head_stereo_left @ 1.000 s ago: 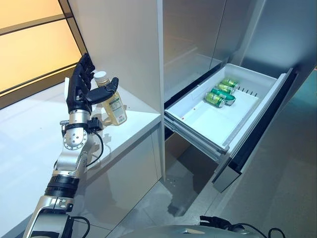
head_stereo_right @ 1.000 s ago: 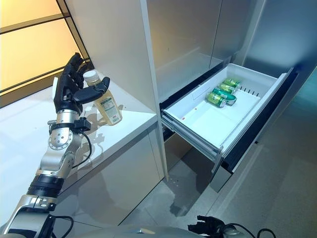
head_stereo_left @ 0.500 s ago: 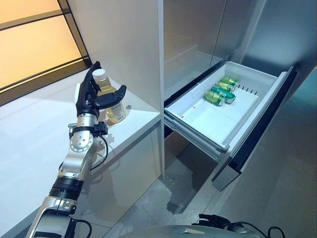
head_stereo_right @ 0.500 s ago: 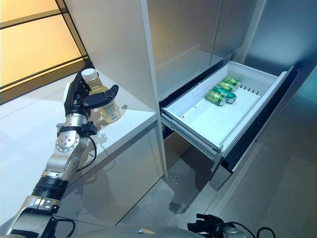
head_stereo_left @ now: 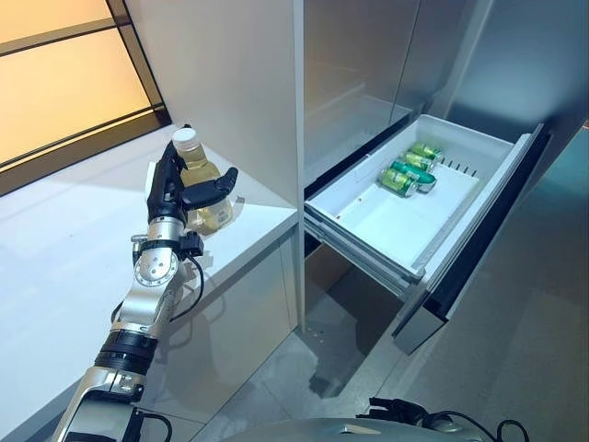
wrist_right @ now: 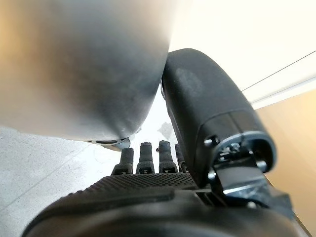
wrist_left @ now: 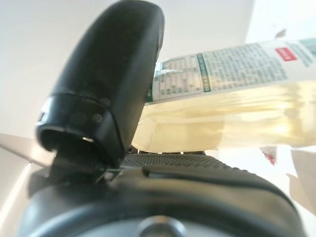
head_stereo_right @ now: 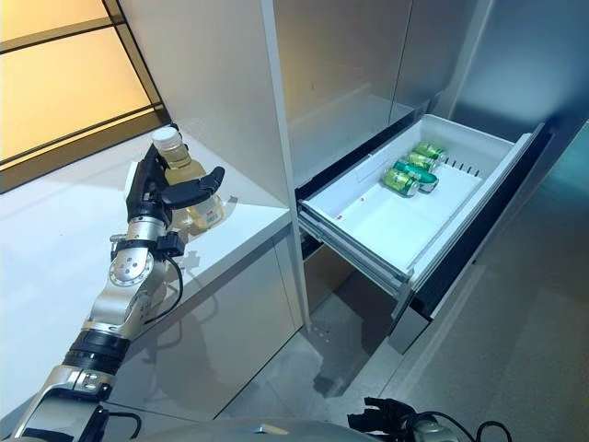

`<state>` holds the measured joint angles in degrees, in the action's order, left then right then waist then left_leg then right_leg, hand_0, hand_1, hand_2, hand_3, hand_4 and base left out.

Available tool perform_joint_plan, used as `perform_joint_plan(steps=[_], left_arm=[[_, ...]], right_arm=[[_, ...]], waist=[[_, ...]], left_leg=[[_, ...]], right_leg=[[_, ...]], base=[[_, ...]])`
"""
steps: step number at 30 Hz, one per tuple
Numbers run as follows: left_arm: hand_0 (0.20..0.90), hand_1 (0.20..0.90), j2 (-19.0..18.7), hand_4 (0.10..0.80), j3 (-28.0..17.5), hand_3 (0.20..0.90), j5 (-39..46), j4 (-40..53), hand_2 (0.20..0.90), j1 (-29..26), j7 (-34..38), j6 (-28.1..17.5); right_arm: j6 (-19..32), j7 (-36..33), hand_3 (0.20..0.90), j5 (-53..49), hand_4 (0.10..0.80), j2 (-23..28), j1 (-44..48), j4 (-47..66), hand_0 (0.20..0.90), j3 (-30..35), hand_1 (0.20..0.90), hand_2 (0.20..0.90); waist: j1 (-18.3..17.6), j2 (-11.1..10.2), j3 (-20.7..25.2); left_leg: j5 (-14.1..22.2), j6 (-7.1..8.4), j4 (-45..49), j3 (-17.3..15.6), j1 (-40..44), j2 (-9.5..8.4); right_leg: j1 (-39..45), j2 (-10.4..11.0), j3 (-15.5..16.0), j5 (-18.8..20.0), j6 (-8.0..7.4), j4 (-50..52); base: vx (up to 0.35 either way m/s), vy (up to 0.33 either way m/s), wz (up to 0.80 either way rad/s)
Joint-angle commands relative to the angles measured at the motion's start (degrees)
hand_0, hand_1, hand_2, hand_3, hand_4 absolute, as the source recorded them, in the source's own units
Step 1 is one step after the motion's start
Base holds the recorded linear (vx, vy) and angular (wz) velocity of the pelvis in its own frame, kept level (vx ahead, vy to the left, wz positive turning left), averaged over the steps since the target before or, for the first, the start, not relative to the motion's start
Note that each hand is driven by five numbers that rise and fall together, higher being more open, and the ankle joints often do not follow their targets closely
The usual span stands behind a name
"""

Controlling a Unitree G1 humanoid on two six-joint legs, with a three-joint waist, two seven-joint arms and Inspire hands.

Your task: Put drinks into fridge and close the fridge

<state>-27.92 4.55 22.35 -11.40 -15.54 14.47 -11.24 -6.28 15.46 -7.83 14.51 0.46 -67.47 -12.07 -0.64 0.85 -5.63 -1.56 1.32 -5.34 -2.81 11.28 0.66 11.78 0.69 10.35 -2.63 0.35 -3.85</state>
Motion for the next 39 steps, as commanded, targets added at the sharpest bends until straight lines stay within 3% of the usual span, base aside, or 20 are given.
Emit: perform_joint_plan(steps=[1, 4, 6, 7, 15, 24, 27, 29, 35, 39], left_arm=[[0.9, 0.9, -1.75, 0.8, -1.85, 0.9, -1.65, -0.62, 0.9, -4.31, 1.55, -3.69], [0.9, 0.9, -1.41, 0.8, -2.13, 0.9, -0.26, -0.31, 0.9, -4.19, 1.17, -4.66], [0.571, 0.571, -1.23, 0.416, -2.18, 0.516, 0.67, 0.11, 0.571, -4.15, 1.04, -5.16], [0.3, 0.3, -0.88, 0.1, -2.25, 0.2, 0.92, 0.44, 0.3, -4.16, 1.02, -5.77], [0.3, 0.3, -0.54, 0.1, -2.43, 0.2, 2.92, 3.45, 0.3, -4.37, -0.05, -8.09], [0.3, 0.3, 1.5, 0.1, -2.39, 0.2, 17.81, 12.46, 0.3, -5.35, -9.95, -12.65], [0.3, 0.3, 2.93, 0.1, -1.63, 0.2, 20.62, 20.13, 0.3, -5.75, -18.07, -15.06], [0.3, 0.3, 2.72, 0.1, -0.59, 0.2, 19.43, 23.4, 0.3, -5.97, -21.26, -15.05], [0.3, 0.3, 0.1, 0.1, 2.85, 0.2, 21.7, 27.94, 0.3, -5.57, -31.64, -13.59], [0.3, 0.3, -0.23, 0.1, 4.16, 0.2, 23.27, 29.14, 0.3, -2.94, -38.45, -12.26]], right_arm=[[-0.84, 1.14, 0.9, 1.81, 0.8, 0.75, -0.81, -1.12, 0.9, -1.66, 0.9, 0.9], [-0.76, 1.01, 0.9, 1.81, 0.8, 0.62, -0.91, -1.15, 0.9, -1.65, 0.9, 0.9], [-0.72, 1.0, 0.9, 1.74, 0.8, 0.61, -0.98, -1.07, 0.9, -1.68, 0.9, 0.9], [-0.84, 1.04, 0.9, 1.77, 0.8, 0.59, -0.94, -0.95, 0.9, -1.67, 0.9, 0.9], [0.46, 1.43, 0.9, 1.53, 0.8, 0.43, -1.17, -0.83, 0.9, -1.69, 0.9, 0.9], [5.37, 2.29, 0.9, -0.36, 0.8, 0.43, -0.29, 5.67, 0.9, -3.19, 0.9, 0.9], [8.7, 2.54, 0.9, 2.01, 0.8, 1.2, -0.54, 19.04, 0.9, -5.67, 0.9, 0.9], [5.81, 2.69, 0.9, 1.87, 0.8, 1.16, -1.52, 30.17, 0.9, -6.58, 0.9, 0.9], [5.62, 8.89, 0.9, -2.82, 0.8, 3.83, -2.04, 54.56, 0.9, -5.93, 0.9, 0.9], [4.22, 13.06, 0.9, -8.27, 0.8, 6.68, -0.15, 64.87, 0.9, -3.1, 0.9, 0.9]], waist=[[-0.85, 0.23, 0.76], [-0.84, 0.19, 0.68], [-0.86, 0.18, 0.61], [-0.9, 0.17, 0.61], [-0.97, 0.15, 0.76], [-0.85, 0.06, 0.78], [-1.01, -0.29, 0.55], [-1.45, -0.39, 0.39], [-2.71, -0.46, 0.16], [-2.89, -0.46, 0.05]], left_leg=[[6.92, -2.97, 1.88, -2.49, -0.01, -3.41], [6.94, -2.99, 1.91, -2.5, -0.01, -3.41], [6.96, -3.01, 1.88, -2.48, 0.04, -3.43], [6.94, -3.01, 1.78, -2.47, 0.11, -3.43], [6.84, -2.92, 1.66, -2.37, 0.03, -3.42], [6.6, -2.89, 1.42, -1.76, -0.09, -3.43], [6.36, -2.84, 1.34, -1.43, -0.33, -3.31], [6.18, -2.78, 1.23, -1.22, -0.42, -3.3], [5.83, -2.66, 0.86, -1.21, -0.38, -3.28], [5.66, -2.79, 0.73, -1.38, -0.34, -3.26]], right_leg=[[-3.36, -0.91, -3.69, -4.18, -4.05, 6.24], [-3.36, -0.9, -3.74, -4.15, -4.06, 6.24], [-3.33, -0.91, -3.78, -4.15, -4.05, 6.22], [-3.35, -0.94, -3.84, -4.12, -4.07, 6.22], [-3.42, -0.96, -3.92, -4.04, -4.11, 6.12], [-3.53, -0.97, -3.96, -3.86, -4.05, 6.01], [-3.79, -0.94, -3.84, -3.72, -3.95, 6.08], [-3.97, -0.98, -3.83, -3.65, -3.92, 6.14], [-4.08, -1.1, -4.0, -3.2, -4.16, 5.67], [-4.24, -1.14, -4.43, -2.71, -4.3, 5.46]], base=[[0.0, 0.0, 0.0], [0.0, 0.0, 0.0], [0.0, 0.0, 0.0], [0.0, 0.0, 0.0], [0.0, 0.0, 0.0], [0.0, 0.0, 0.0], [-0.01, -0.024, 0.0], [-0.016, -0.013, 0.01], [-0.021, -0.012, 0.0], [-0.006, 0.0, -0.01]])
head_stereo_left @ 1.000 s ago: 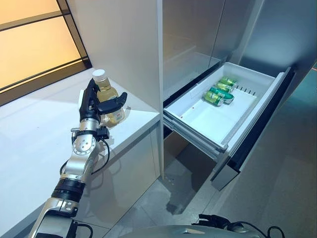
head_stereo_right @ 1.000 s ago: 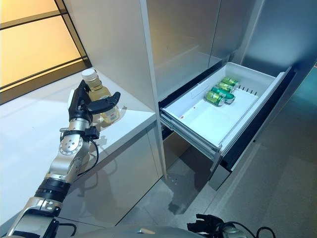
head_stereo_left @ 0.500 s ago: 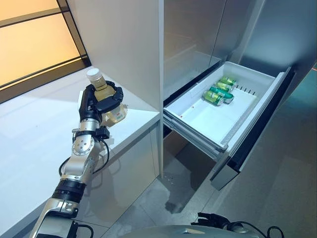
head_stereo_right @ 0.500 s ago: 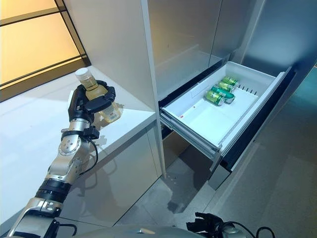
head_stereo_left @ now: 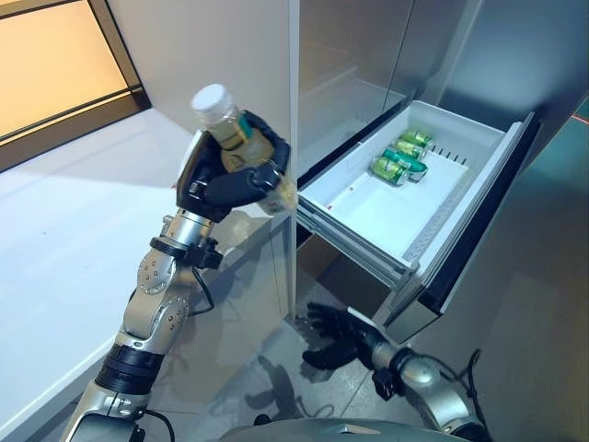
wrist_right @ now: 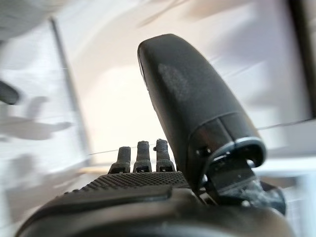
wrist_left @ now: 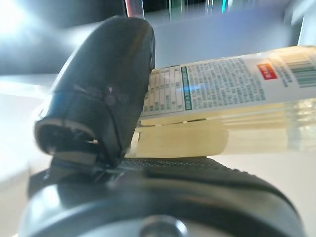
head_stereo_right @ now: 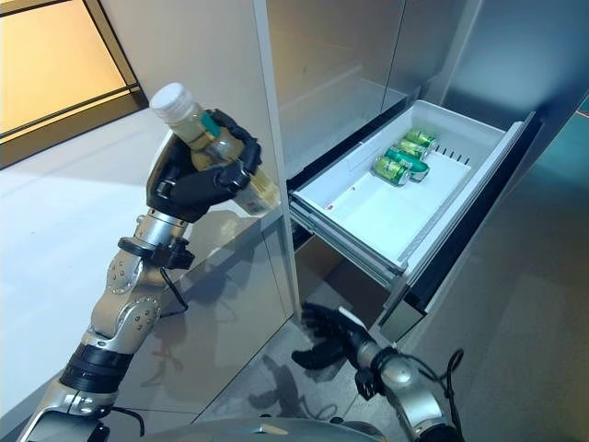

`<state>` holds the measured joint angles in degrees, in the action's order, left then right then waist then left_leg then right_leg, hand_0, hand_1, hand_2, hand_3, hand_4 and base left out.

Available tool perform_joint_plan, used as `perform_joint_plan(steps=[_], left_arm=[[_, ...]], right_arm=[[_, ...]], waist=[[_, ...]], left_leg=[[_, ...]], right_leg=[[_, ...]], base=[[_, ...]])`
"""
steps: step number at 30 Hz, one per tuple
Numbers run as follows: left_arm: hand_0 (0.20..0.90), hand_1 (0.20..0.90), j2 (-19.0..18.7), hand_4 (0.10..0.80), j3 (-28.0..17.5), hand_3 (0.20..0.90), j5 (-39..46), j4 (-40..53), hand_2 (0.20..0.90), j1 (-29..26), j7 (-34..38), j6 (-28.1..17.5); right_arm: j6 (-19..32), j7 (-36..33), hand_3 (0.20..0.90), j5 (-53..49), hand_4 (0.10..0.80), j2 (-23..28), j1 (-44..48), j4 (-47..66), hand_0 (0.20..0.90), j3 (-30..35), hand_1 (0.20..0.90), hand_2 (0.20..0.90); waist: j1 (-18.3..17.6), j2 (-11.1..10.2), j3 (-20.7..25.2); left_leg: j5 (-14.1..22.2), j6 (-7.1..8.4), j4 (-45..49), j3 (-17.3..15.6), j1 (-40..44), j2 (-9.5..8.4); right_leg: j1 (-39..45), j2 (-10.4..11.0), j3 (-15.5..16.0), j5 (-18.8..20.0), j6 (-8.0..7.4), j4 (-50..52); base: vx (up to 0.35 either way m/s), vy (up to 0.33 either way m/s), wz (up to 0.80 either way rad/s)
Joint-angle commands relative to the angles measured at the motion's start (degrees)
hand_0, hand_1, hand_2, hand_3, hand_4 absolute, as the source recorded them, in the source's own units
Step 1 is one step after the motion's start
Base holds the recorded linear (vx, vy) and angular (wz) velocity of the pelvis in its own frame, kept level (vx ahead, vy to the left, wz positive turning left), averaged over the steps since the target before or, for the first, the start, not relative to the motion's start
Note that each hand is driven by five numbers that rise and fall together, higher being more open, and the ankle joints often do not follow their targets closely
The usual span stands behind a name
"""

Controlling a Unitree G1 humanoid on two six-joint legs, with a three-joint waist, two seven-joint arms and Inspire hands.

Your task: Put drinks into fridge and close the fridge

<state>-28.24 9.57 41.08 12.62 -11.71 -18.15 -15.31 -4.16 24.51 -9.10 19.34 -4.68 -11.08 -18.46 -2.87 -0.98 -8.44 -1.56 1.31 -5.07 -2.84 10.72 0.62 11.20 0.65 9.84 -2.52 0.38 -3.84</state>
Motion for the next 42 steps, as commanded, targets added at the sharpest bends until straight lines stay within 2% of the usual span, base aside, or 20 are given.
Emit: perform_joint_plan(steps=[1, 7, 15, 25, 27, 31, 38, 42], left_arm=[[0.3, 0.3, 0.24, 0.1, -0.02, 0.2, 4.51, 5.17, 0.3, -5.42, -8.23, -7.91], [0.3, 0.3, 0.59, 0.1, 2.69, 0.2, 2.54, 4.73, 0.3, -3.15, -10.95, -5.14], [0.3, 0.3, 0.47, 0.1, 6.84, 0.2, -1.45, 1.4, 0.3, -3.22, -7.41, -0.93], [0.3, 0.3, 0.29, 0.1, 10.25, 0.2, -3.16, -4.39, 0.3, -5.15, -3.36, -0.88], [0.3, 0.3, 0.39, 0.1, 11.2, 0.2, -2.85, -6.26, 0.3, -5.82, -2.79, -0.61], [0.3, 0.3, 1.45, 0.1, 11.61, 0.2, -2.25, -7.28, 0.3, -5.79, -3.22, 0.47], [0.3, 0.3, 4.7, 0.1, 12.49, 0.2, -1.68, -8.29, 0.3, -4.71, -4.23, 1.94], [0.3, 0.3, 5.91, 0.1, 12.79, 0.2, -2.74, -8.27, 0.3, -3.75, -4.46, 2.8]], right_arm=[[1.28, 4.69, 0.9, -9.38, 0.8, 3.35, 6.34, 12.85, 0.9, 4.42, 0.9, 0.9], [1.05, 8.41, 0.9, -14.96, 0.8, 6.67, 9.81, 21.75, 0.9, 6.4, 0.9, 0.9], [-3.31, 14.5, 0.9, -24.23, 0.8, 9.41, 13.3, 26.82, 0.9, 5.6, 0.9, 0.9], [-6.57, 20.02, 0.9, -28.2, 0.8, 10.94, 16.08, 27.93, 0.9, 2.33, 0.9, 0.9], [-4.22, 18.93, 0.9, -27.85, 0.8, 11.68, 17.61, 27.98, 0.9, 1.87, 0.9, 0.9], [-4.06, 16.13, 0.9, -30.04, 0.8, 11.17, 18.81, 28.44, 0.9, 2.45, 0.9, 0.9], [-5.38, 7.48, 0.9, -37.04, 0.8, 7.0, 19.2, 27.64, 0.9, 3.17, 0.9, 0.9], [-6.84, 4.86, 0.9, -38.75, 0.8, 5.11, 18.62, 27.43, 0.9, 3.32, 0.9, 0.9]], waist=[[-0.69, 1.41, 2.84], [-0.78, 1.58, 3.18], [-0.71, 1.12, 3.37], [-0.47, 0.22, 3.54], [-0.52, 0.07, 3.52], [-0.58, 0.03, 3.53], [-0.47, 0.2, 3.48], [-0.41, 0.29, 3.52]], left_leg=[[5.66, -2.87, 0.35, -1.51, 0.26, -3.14], [5.69, -3.13, 0.38, -2.29, 0.03, -3.0], [5.67, -3.41, 0.79, -3.11, -0.37, -3.14], [5.45, -3.54, 1.16, -2.93, -0.99, -3.48], [5.42, -3.53, 1.25, -2.96, -1.05, -3.49], [5.6, -3.53, 1.45, -3.05, -1.08, -3.46], [5.84, -3.61, 1.82, -3.17, -1.17, -3.51], [5.94, -3.7, 2.03, -3.24, -1.34, -3.53]], right_leg=[[-3.75, -1.12, -4.16, -2.58, -4.38, 5.31], [-4.16, -1.1, -4.97, -2.08, -4.48, 5.05], [-4.42, -1.01, -5.19, -1.45, -4.42, 4.78], [-4.68, -0.91, -5.13, -0.97, -4.41, 4.55], [-4.7, -0.88, -5.18, -0.83, -4.45, 4.52], [-4.75, -0.84, -5.18, -0.76, -4.48, 4.5], [-4.7, -0.8, -5.06, -0.69, -4.51, 4.47], [-4.89, -0.8, -4.94, -0.74, -4.46, 4.59]], base=[[-0.017, -0.001, -0.06], [-0.013, -0.002, -0.17], [-0.004, -0.002, -0.02], [0.0, 0.0, 0.0], [0.0, 0.0, 0.0], [0.0, 0.0, 0.0], [0.0, 0.0, 0.0], [0.0, 0.0, 0.0]])
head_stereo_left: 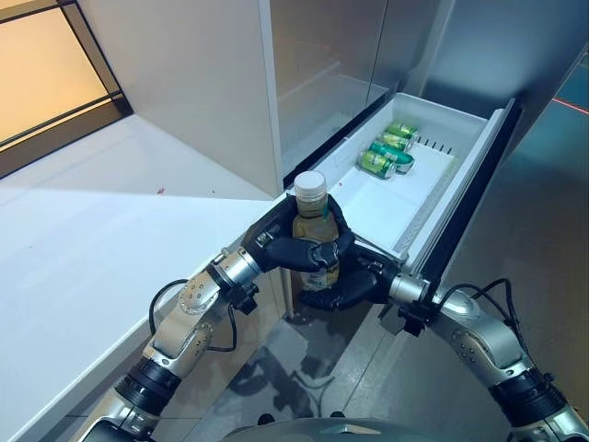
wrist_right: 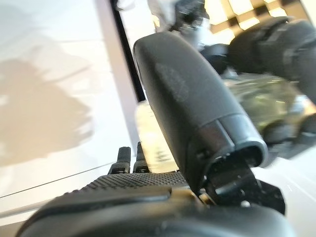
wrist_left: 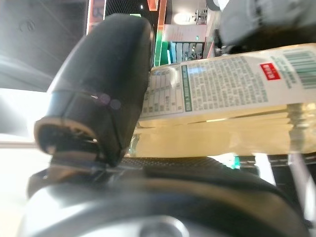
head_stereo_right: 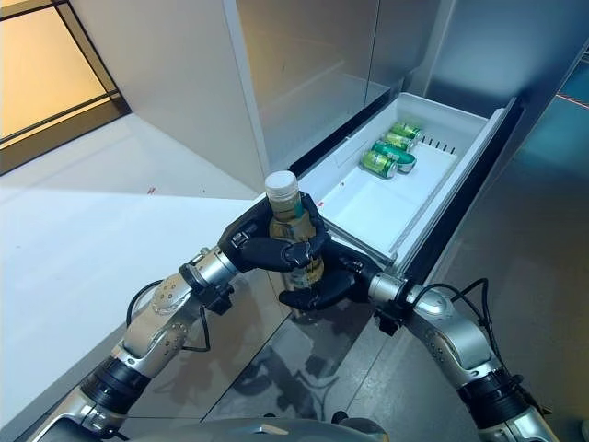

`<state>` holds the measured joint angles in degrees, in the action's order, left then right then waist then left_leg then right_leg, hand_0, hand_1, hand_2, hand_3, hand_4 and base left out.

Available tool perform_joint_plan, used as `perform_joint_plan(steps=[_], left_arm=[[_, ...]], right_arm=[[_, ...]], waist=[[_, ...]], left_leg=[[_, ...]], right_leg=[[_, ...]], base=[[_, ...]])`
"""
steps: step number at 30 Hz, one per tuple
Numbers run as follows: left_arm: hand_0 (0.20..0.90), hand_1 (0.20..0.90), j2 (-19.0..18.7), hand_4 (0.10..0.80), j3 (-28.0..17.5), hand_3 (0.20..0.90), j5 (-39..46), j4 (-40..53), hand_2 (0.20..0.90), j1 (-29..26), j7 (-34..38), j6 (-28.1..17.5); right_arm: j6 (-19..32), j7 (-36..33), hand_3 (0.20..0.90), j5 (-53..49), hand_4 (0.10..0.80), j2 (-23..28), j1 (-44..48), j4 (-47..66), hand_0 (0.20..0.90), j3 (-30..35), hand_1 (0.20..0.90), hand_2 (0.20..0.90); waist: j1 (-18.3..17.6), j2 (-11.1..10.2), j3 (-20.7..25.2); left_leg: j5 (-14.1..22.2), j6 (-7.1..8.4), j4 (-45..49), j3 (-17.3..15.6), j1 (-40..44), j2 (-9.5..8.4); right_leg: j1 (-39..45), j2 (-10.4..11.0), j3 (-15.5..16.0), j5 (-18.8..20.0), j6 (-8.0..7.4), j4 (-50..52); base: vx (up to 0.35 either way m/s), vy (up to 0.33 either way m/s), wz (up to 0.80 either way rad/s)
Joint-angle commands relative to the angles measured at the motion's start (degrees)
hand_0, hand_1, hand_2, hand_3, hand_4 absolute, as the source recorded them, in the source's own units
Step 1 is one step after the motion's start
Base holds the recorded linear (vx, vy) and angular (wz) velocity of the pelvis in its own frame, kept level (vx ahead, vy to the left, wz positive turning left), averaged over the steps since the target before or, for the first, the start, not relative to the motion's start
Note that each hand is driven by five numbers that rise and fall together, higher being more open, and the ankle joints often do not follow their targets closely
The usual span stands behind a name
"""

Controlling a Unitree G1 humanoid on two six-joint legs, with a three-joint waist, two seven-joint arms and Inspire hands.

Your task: Put drinks into fridge and close the fridge

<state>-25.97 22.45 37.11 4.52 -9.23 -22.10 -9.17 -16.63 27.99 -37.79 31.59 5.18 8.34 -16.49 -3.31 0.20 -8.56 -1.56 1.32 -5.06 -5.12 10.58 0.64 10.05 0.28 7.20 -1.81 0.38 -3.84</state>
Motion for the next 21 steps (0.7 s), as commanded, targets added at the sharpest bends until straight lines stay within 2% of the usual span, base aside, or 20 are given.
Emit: perform_joint_plan(steps=[1, 11, 15, 16, 17, 21], left_arm=[[0.3, 0.3, 3.75, 0.1, 0.08, 0.2, 1.2, -0.06, 0.3, -6.07, -0.58, -2.96], [0.3, 0.3, 3.3, 0.1, 1.4, 0.2, 1.95, -0.67, 0.3, -5.97, -1.81, -2.63], [0.3, 0.3, 2.57, 0.1, 1.71, 0.2, 3.0, -0.32, 0.3, -6.49, -2.92, -3.27], [0.3, 0.3, 2.36, 0.1, 1.82, 0.2, 3.33, -0.11, 0.3, -6.61, -3.4, -3.63], [0.3, 0.3, 2.3, 0.1, 1.81, 0.2, 3.41, 0.01, 0.3, -6.65, -3.67, -3.73], [0.3, 0.3, 1.7, 0.1, 2.96, 0.2, 3.86, -0.18, 0.3, -7.69, -4.44, -4.37]], right_arm=[[5.35, 0.92, 0.9, -10.31, 0.8, -7.29, 8.55, 8.09, 0.9, 1.12, 0.9, 0.9], [4.49, -0.12, 0.9, -8.72, 0.8, -6.55, 8.57, 6.78, 0.9, -0.43, 0.9, 0.9], [0.51, 2.78, 0.9, -6.75, 0.8, -4.38, 9.08, 6.78, 0.9, -1.29, 0.9, 0.9], [-0.1, 3.6, 0.42, -6.87, 0.32, -3.82, 9.16, 6.77, 0.488, -1.5, 0.488, 0.488], [-0.5, 4.02, 0.2, -7.08, 0.1, -3.61, 9.2, 6.78, 0.3, -1.54, 0.3, 0.3], [-1.61, 4.24, 0.2, -10.03, 0.1, -2.54, 10.31, 6.97, 0.3, -2.35, 0.3, 0.3]], waist=[[0.04, -0.87, 3.63], [0.09, -0.86, 3.77], [-0.08, -0.97, 4.04], [-0.15, -1.05, 4.13], [-0.18, -1.09, 4.16], [-0.61, -1.27, 4.27]], left_leg=[[5.94, -3.72, 2.07, -0.95, -1.26, -3.58], [5.75, -3.68, 1.86, -0.93, -1.15, -3.68], [5.51, -3.61, 1.46, -0.94, -1.13, -3.66], [5.45, -3.61, 1.34, -0.93, -1.13, -3.67], [5.4, -3.61, 1.29, -0.92, -1.13, -3.67], [5.24, -3.63, 0.9, -1.14, -0.95, -3.6]], right_leg=[[-3.73, -0.43, -2.29, -1.48, -4.42, 4.58], [-3.52, -0.39, -1.97, -1.35, -4.34, 4.34], [-3.62, -0.43, -2.17, -1.2, -4.38, 4.16], [-3.66, -0.48, -2.31, -1.15, -4.39, 4.1], [-3.7, -0.51, -2.39, -1.12, -4.37, 4.09], [-3.84, -0.67, -2.92, -0.86, -4.46, 4.09]], base=[[0.0, 0.0, 0.0], [0.0, 0.0, 0.0], [0.0, 0.0, 0.0], [0.0, 0.0, 0.0], [0.0, 0.0, 0.0], [0.0, 0.0, 0.0]])
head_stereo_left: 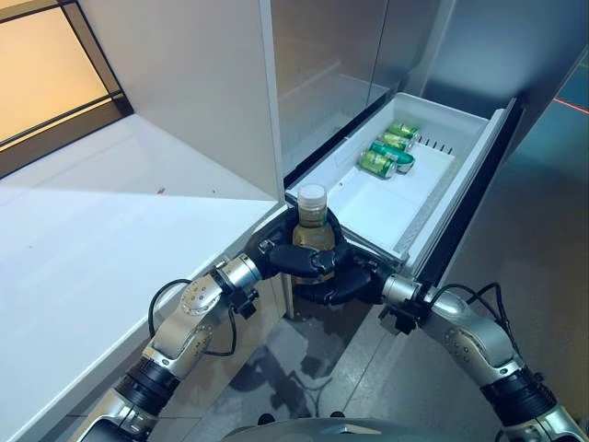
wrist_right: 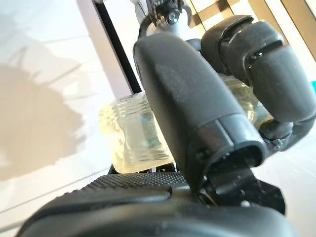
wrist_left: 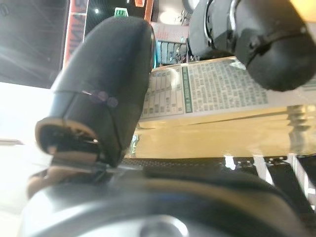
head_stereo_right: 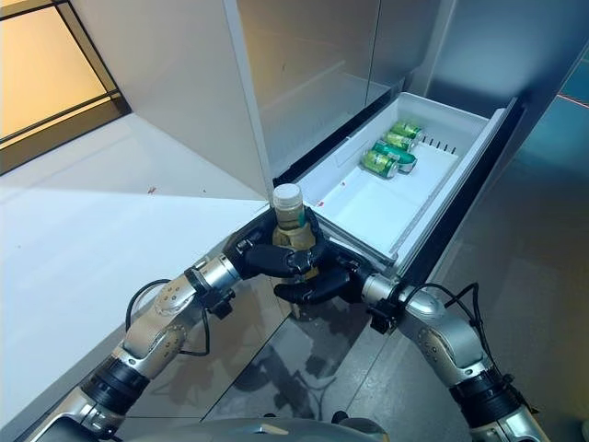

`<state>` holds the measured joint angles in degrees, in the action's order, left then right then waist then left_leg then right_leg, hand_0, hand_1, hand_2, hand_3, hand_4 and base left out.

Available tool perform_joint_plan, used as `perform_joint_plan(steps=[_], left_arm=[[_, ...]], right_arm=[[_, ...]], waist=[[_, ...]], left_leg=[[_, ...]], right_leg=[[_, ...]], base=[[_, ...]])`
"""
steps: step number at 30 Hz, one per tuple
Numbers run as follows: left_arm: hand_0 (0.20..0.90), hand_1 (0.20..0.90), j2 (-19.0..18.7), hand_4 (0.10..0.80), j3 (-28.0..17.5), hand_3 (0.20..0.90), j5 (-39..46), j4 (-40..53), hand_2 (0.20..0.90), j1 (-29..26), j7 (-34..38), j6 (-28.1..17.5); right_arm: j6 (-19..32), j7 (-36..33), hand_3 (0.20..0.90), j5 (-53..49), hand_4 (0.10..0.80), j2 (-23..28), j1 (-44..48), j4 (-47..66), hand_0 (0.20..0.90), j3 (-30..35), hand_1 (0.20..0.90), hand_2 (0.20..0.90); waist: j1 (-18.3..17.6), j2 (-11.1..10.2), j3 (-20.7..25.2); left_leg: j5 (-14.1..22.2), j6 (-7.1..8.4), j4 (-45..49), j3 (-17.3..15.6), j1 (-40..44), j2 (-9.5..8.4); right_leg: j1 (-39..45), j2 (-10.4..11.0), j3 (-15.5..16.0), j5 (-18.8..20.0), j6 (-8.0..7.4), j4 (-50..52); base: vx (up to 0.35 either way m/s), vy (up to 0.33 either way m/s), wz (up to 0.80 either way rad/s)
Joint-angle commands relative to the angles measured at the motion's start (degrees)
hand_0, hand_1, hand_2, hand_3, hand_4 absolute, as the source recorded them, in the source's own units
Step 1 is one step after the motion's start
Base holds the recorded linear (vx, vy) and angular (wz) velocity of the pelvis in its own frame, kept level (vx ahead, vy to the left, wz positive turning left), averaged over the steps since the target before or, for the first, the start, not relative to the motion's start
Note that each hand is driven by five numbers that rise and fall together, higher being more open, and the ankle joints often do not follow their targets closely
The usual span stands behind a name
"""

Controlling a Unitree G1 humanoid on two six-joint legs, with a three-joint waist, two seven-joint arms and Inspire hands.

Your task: Put drinks into fridge and close the fridge

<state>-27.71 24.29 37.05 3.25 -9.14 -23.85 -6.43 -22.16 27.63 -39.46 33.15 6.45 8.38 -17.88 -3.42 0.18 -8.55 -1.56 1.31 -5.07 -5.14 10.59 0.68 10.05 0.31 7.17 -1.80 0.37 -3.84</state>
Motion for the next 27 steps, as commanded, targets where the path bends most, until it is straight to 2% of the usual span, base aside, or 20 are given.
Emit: perform_joint_plan(steps=[1, 6, 8, 9, 10, 11, 19, 27], left_arm=[[0.3, 0.3, 3.4, 0.1, 1.6, 0.2, 3.82, 0.82, 0.3, -8.21, -2.55, -7.15], [0.309, 0.309, 3.92, 0.111, 2.56, 0.211, 1.9, -0.92, 0.309, -9.24, -1.82, -7.73], [0.488, 0.488, 3.98, 0.32, 2.83, 0.42, 0.72, -1.53, 0.488, -9.2, -1.59, -8.13], [0.488, 0.488, 4.02, 0.32, 2.96, 0.42, 0.05, -1.74, 0.488, -9.17, -1.22, -8.18], [0.844, 0.844, 4.06, 0.734, 2.96, 0.834, -0.13, -1.82, 0.844, -9.13, -1.17, -8.22], [0.9, 0.9, 4.16, 0.8, 2.93, 0.9, -0.56, -1.99, 0.9, -9.05, -1.06, -8.38], [0.9, 0.9, 5.38, 0.8, 1.81, 0.9, -1.94, -3.19, 0.9, -7.76, 2.4, -12.45], [0.9, 0.9, 6.61, 0.8, -0.88, 0.9, -0.61, -5.41, 0.9, -4.66, 7.71, -14.33]], right_arm=[[4.7, 4.54, 0.2, -8.16, 0.1, -4.14, 9.34, 6.59, 0.3, -1.04, 0.3, 0.3], [6.08, 3.18, 0.2, -9.3, 0.1, -4.32, 10.66, 5.75, 0.3, 0.0, 0.3, 0.3], [6.5, 2.34, 0.2, -9.89, 0.1, -4.32, 11.06, 5.9, 0.3, 0.78, 0.3, 0.3], [6.82, 1.65, 0.2, -10.39, 0.1, -4.27, 11.34, 6.18, 0.3, 1.18, 0.3, 0.3], [6.81, 1.41, 0.2, -10.58, 0.1, -4.25, 11.43, 6.3, 0.3, 1.34, 0.3, 0.3], [6.82, 0.99, 0.2, -10.92, 0.1, -4.22, 11.58, 6.51, 0.3, 1.66, 0.3, 0.3], [10.28, -5.2, 0.2, -9.7, 0.1, -3.52, 14.07, 8.52, 0.3, 6.75, 0.3, 0.3], [12.32, -16.64, 0.2, -4.11, 0.1, 2.16, 21.81, 6.09, 0.3, 13.94, 0.3, 0.3]], waist=[[-0.6, -1.28, 4.35], [-0.94, -1.3, 4.57], [-1.03, -1.3, 4.59], [-1.1, -1.29, 4.6], [-1.1, -1.3, 4.61], [-1.1, -1.3, 4.62], [-1.05, -1.51, 4.57], [-0.21, -2.49, 4.8]], left_leg=[[5.23, -3.66, 0.92, -1.19, -0.98, -3.65], [5.33, -3.75, 0.9, -1.41, -0.91, -3.68], [5.41, -3.79, 0.93, -1.53, -0.89, -3.67], [5.43, -3.82, 0.97, -1.6, -0.9, -3.68], [5.44, -3.83, 0.98, -1.62, -0.9, -3.68], [5.48, -3.85, 0.99, -1.65, -0.87, -3.68], [5.98, -3.97, 1.4, -1.61, -1.14, -3.78], [6.62, -3.59, 2.13, -0.92, -1.68, -3.92]], right_leg=[[-3.89, -0.71, -3.05, -0.76, -4.51, 4.08], [-3.92, -0.66, -3.41, -0.5, -4.67, 3.92], [-3.97, -0.65, -3.5, -0.46, -4.72, 3.95], [-4.0, -0.64, -3.56, -0.44, -4.74, 3.96], [-4.0, -0.64, -3.58, -0.45, -4.74, 3.97], [-4.0, -0.65, -3.61, -0.46, -4.73, 3.98], [-4.14, -0.67, -3.63, -0.47, -4.53, 3.96], [-4.38, -0.74, -2.93, -0.84, -4.02, 4.58]], base=[[0.0, 0.0, 0.0], [0.002, 0.003, -0.01], [0.002, 0.003, -0.02], [0.0, 0.0, 0.0], [0.0, 0.0, 0.0], [0.0, 0.0, 0.0], [0.0, 0.0, 0.0], [0.0, 0.0, 0.0]])
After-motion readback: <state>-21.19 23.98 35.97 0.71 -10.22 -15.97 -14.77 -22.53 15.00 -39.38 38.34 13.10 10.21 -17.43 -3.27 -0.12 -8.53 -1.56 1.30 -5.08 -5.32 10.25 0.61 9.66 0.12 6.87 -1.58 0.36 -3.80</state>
